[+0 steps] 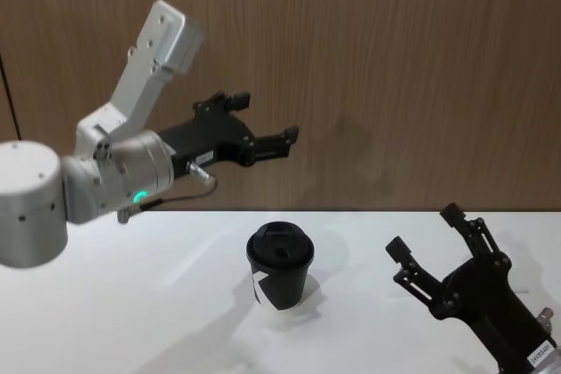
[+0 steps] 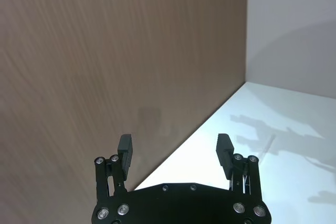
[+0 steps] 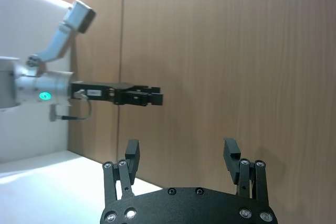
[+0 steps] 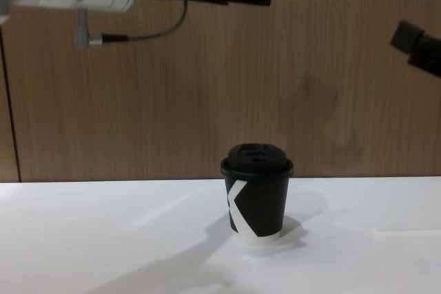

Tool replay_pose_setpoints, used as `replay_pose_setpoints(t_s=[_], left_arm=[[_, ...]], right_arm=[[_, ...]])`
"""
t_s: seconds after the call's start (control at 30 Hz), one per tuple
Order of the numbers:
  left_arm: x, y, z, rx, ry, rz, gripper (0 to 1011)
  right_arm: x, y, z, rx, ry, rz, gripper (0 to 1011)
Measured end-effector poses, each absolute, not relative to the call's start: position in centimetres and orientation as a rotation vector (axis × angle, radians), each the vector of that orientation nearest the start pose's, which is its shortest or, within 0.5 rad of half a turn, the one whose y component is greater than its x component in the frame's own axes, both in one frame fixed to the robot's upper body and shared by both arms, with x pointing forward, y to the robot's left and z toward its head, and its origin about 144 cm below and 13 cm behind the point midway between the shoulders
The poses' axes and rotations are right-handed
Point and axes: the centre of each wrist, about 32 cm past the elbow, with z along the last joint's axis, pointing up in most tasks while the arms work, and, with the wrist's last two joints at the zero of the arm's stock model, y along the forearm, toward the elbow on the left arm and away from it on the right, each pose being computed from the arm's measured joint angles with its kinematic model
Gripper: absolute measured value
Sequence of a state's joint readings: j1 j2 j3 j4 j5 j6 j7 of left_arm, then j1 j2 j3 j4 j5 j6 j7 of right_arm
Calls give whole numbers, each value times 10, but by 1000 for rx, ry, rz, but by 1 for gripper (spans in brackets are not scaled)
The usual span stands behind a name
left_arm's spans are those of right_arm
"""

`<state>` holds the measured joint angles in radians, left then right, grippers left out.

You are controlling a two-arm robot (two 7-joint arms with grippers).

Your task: Pick up the straw with one hand, pass it to the other hand, and insert it into the cup.

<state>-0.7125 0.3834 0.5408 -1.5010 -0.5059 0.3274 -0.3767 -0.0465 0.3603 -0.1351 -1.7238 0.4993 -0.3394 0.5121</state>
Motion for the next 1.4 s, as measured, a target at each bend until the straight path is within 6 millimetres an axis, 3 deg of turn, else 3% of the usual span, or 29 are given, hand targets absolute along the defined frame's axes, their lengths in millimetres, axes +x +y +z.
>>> replay_pose_setpoints(t_s=[1.0,1.4], left_arm=[[531,196,1253,64,-221,994,1003],[507,197,1222,62,-250,1077,1003]], right_arm=[[443,-241,1188,66,-83,-1189,1001],[443,-237,1189,27,-75,-1229,1001]])
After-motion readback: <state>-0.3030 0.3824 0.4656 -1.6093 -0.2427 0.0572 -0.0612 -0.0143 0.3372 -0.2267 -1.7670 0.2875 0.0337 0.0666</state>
